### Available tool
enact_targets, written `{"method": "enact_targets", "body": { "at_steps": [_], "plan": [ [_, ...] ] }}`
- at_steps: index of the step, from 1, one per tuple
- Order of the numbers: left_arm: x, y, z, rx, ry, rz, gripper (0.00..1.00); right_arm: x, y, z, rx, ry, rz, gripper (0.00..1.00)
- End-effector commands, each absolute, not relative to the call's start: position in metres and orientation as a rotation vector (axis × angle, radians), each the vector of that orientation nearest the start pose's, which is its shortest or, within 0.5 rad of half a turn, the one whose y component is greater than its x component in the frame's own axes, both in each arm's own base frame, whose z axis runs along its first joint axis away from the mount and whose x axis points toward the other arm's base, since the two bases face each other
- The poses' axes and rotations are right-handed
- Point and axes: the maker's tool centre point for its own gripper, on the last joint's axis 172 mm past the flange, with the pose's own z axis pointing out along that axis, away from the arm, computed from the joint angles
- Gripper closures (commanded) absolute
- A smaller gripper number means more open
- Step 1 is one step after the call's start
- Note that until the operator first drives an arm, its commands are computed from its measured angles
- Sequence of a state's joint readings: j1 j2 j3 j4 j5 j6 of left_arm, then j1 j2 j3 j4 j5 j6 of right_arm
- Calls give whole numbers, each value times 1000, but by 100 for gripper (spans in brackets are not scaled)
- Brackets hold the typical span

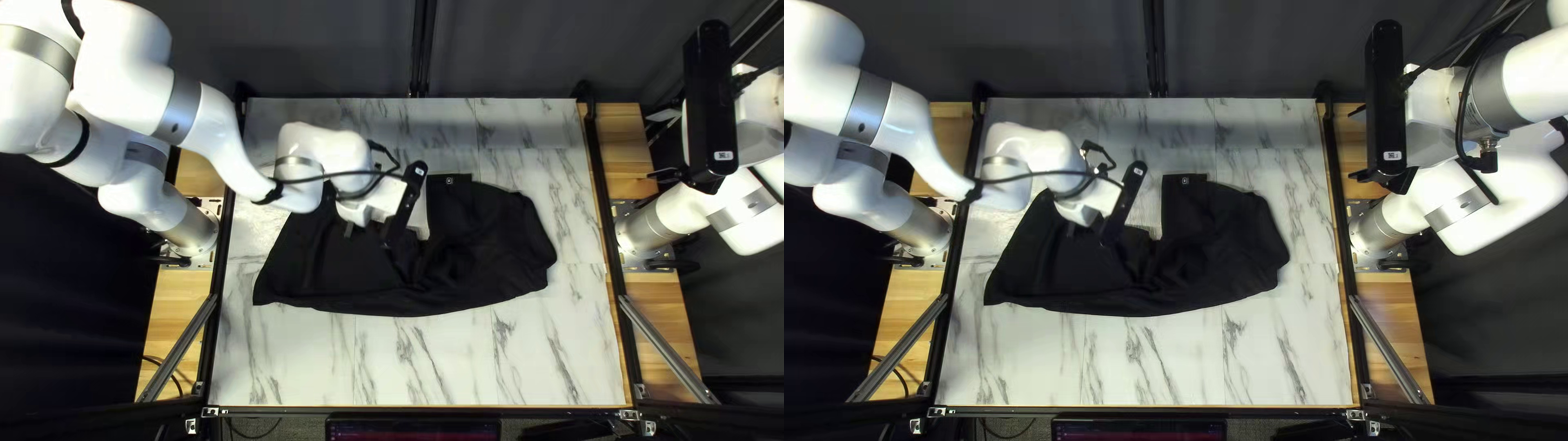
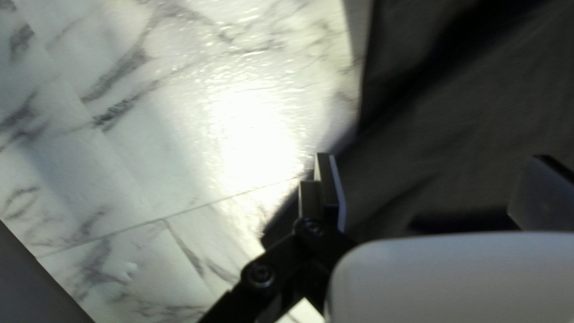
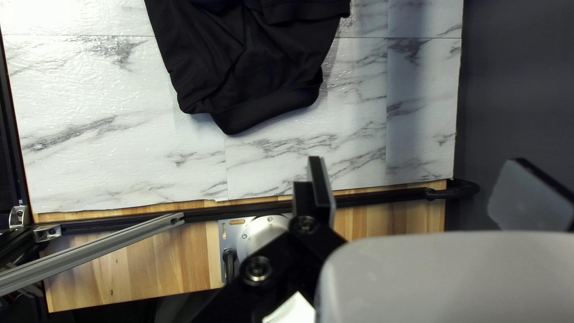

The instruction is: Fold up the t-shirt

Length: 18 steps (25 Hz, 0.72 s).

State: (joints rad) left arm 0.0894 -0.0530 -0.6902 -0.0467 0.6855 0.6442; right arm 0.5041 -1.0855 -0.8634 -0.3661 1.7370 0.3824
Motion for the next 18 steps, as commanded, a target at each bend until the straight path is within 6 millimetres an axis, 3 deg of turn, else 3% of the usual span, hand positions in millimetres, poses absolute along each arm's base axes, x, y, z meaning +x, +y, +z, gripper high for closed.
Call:
{"method": "enact_targets", "body": {
  "at_steps": [1,10,11,12,13,18],
  "plan": [
    [417,16,71,-3034,998,-98,0,212,3,416,-3320,-36,-574,0],
    [426,-3,45,-3025,1229,41,2,212,3,416,-3320,-36,-574,0],
    [425,-3,45,-3026,1235,52,13,212,3,416,-3320,-36,-574,0],
    [422,-3,44,-3028,1241,72,89,212,3,416,-3320,-36,-574,0],
    [420,-3,43,-3029,1246,88,99,212,3,416,-3320,-36,-574,0],
    [414,-7,38,-3023,1290,173,100,212,3,416,-3320,-36,-574,0]
  ]
}}
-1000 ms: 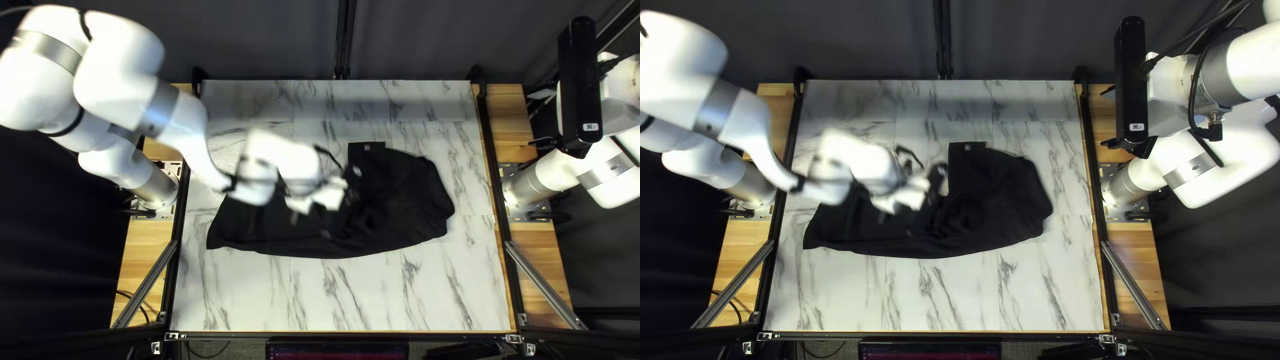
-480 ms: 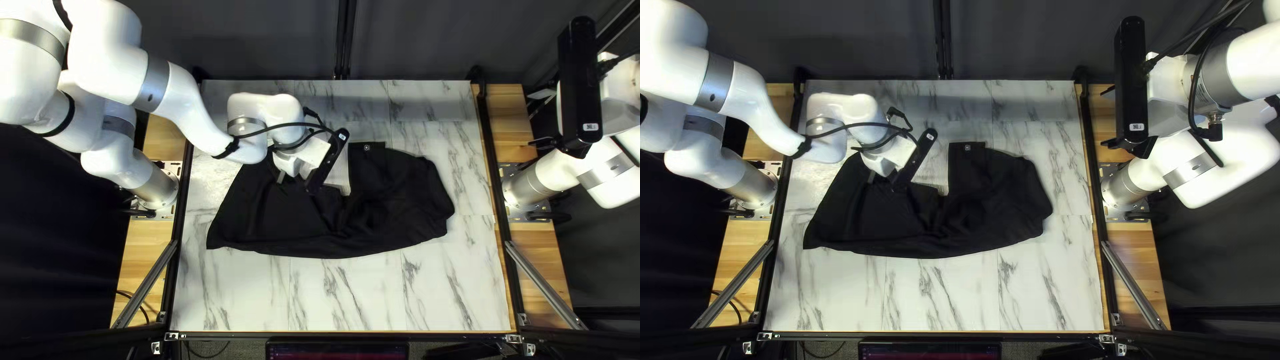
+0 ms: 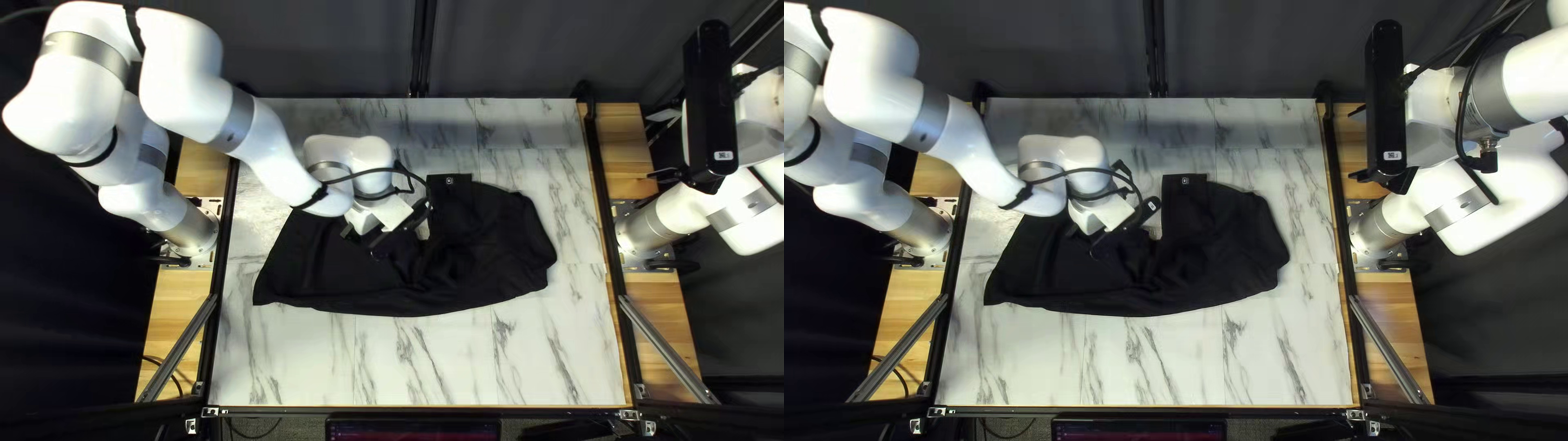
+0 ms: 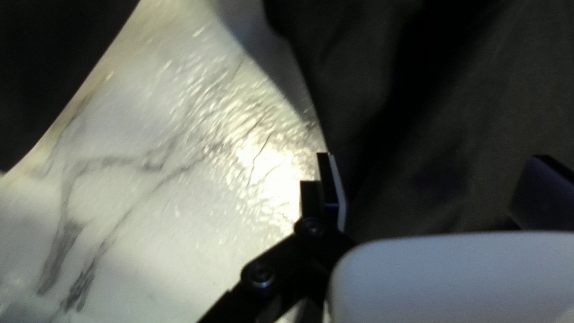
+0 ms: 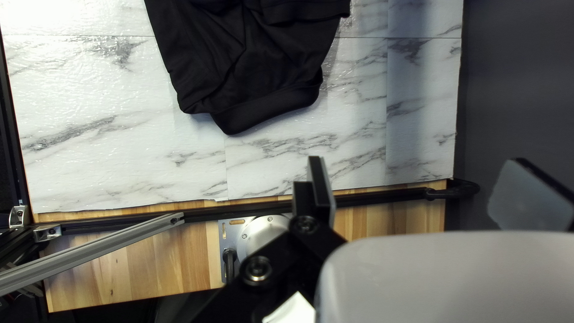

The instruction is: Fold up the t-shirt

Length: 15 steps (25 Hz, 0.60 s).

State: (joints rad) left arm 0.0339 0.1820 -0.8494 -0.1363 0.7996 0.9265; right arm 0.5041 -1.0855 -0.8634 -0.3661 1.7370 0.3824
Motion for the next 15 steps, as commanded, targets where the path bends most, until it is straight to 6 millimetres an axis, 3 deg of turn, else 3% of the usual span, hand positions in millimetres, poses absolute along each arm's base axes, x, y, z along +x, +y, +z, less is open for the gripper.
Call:
{"method": "enact_targets", "body": {
  "at_steps": [1,5,8,12,13,15],
  "plan": [
    [412,-8,42,-3021,1291,184,100,212,3,416,-3320,-36,-574,0],
    [409,-18,61,-3002,1273,197,100,212,3,416,-3320,-36,-574,0],
    [409,-35,76,-2979,1234,209,100,212,3,416,-3320,-36,-574,0],
    [404,-96,82,-2960,1089,253,100,212,3,416,-3320,-36,-574,0],
    [403,-101,82,-2960,1065,261,100,212,3,416,-3320,-36,-574,0],
    [393,-139,80,-2972,936,309,95,212,3,416,-3320,-36,-574,0]
  ]
}}
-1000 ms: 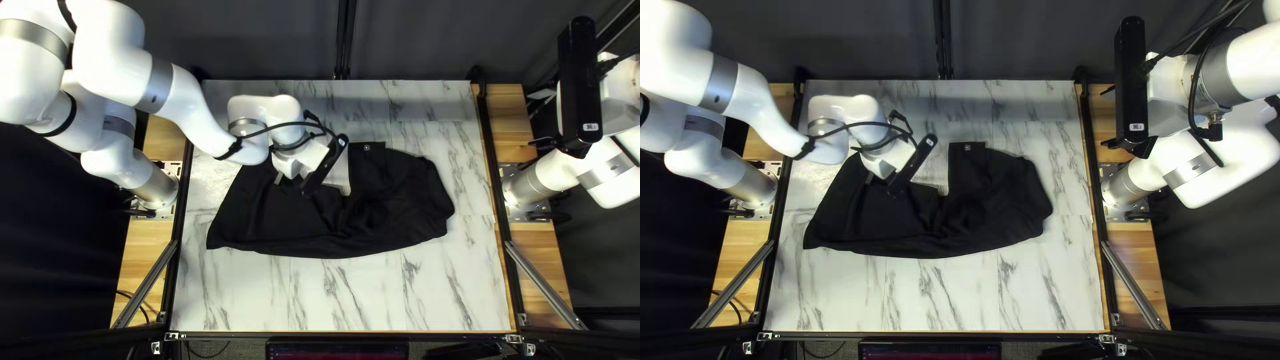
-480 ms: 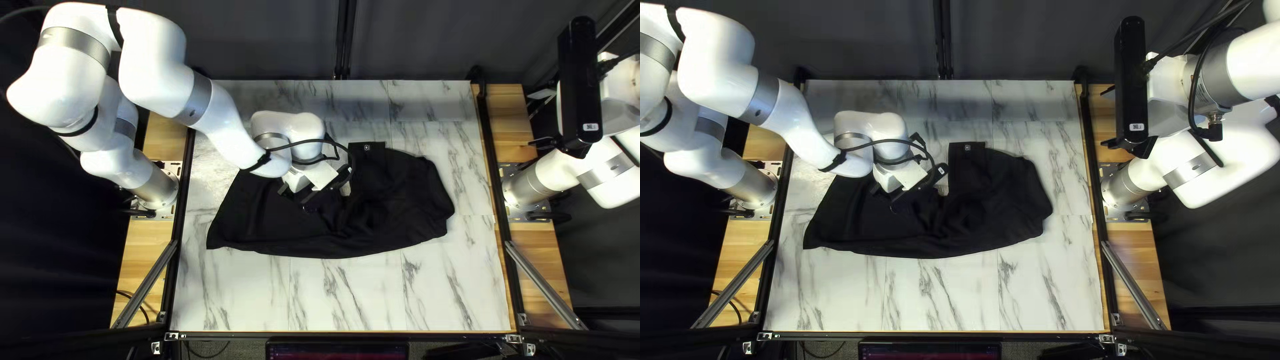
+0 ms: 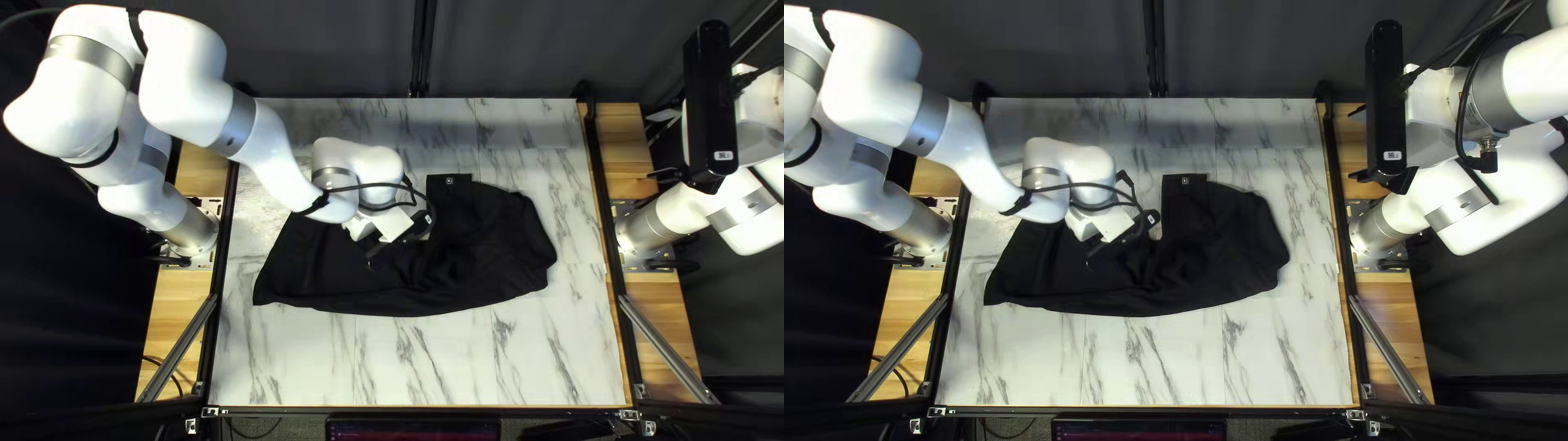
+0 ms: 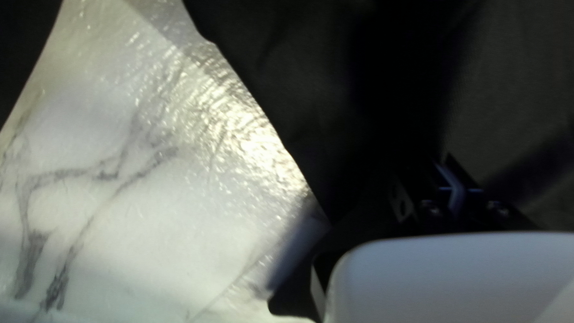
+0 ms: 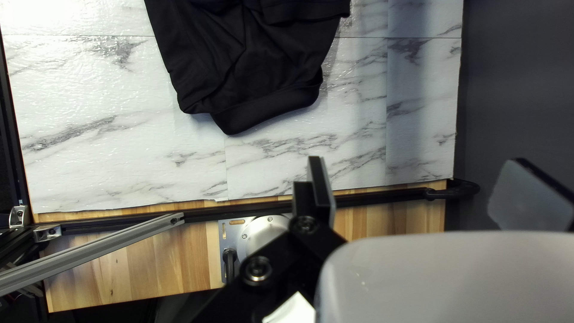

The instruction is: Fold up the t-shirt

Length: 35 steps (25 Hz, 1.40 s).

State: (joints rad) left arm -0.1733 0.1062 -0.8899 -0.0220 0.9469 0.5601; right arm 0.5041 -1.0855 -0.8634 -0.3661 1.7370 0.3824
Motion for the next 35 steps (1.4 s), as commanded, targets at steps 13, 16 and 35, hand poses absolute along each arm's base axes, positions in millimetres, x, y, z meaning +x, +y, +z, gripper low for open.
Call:
{"method": "enact_targets", "body": {
  "at_steps": [13,16,35],
  "plan": [
    [364,-93,104,-3013,672,347,0,212,3,416,-3320,-36,-574,0],
    [379,-47,94,-3002,751,323,0,212,3,416,-3320,-36,-574,0],
    [354,-41,59,-3070,1132,526,100,212,3,416,-3320,-36,-574,0]
  ]
}}
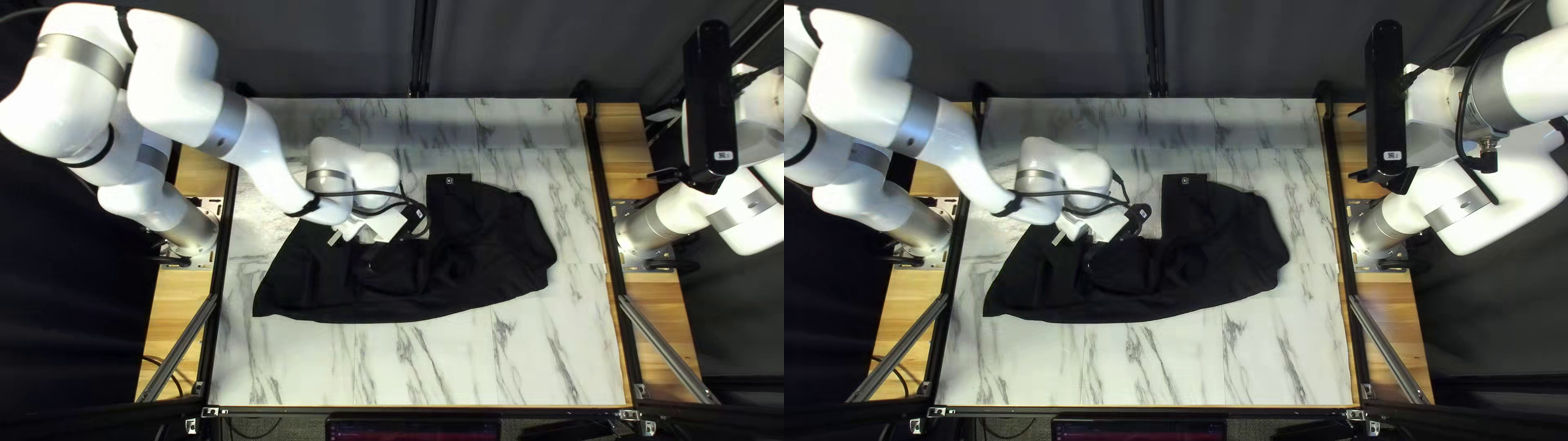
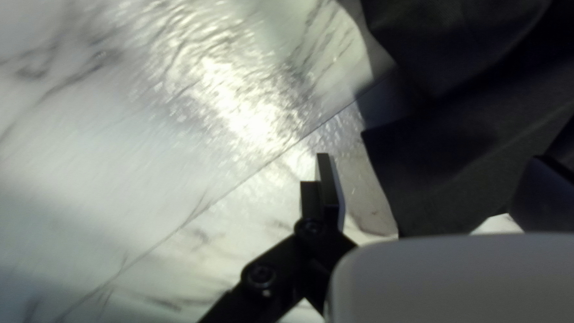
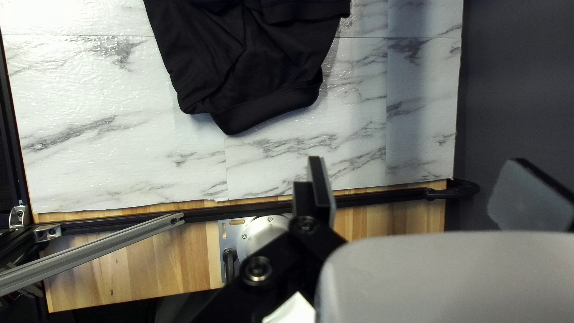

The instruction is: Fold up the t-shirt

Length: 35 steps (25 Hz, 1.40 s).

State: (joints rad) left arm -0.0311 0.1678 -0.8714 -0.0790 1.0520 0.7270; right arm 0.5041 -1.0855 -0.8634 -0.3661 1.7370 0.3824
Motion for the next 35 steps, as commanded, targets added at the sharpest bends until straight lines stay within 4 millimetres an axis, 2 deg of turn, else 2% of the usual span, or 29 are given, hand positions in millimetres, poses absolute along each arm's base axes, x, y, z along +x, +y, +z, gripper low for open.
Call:
{"method": "enact_targets", "body": {
  "at_steps": [1,6,10,12,13,14,17,19,21,27,35],
  "plan": [
    [352,-46,62,-3067,1123,525,100,212,3,416,-3320,-36,-574,0],
    [326,-79,82,-3052,978,470,100,212,3,416,-3320,-36,-574,0],
    [282,-125,82,-3041,801,441,100,212,3,416,-3320,-36,-574,0],
    [252,-155,82,-3039,716,440,99,212,3,416,-3320,-36,-574,0],
    [246,-162,82,-3039,697,443,43,212,3,416,-3320,-36,-574,0],
    [235,-173,86,-3035,660,454,2,212,3,416,-3320,-36,-574,0],
    [227,-183,106,-3023,590,466,0,212,3,416,-3320,-36,-574,0],
    [232,-176,119,-3013,551,461,0,212,3,416,-3320,-36,-574,0],
    [241,-169,122,-3007,527,456,0,212,3,416,-3320,-36,-574,0],
    [268,-156,95,-3025,497,441,0,212,3,416,-3320,-36,-574,0],
    [276,-152,71,-3090,467,458,0,212,3,416,-3320,-36,-574,0]
  ]
}}
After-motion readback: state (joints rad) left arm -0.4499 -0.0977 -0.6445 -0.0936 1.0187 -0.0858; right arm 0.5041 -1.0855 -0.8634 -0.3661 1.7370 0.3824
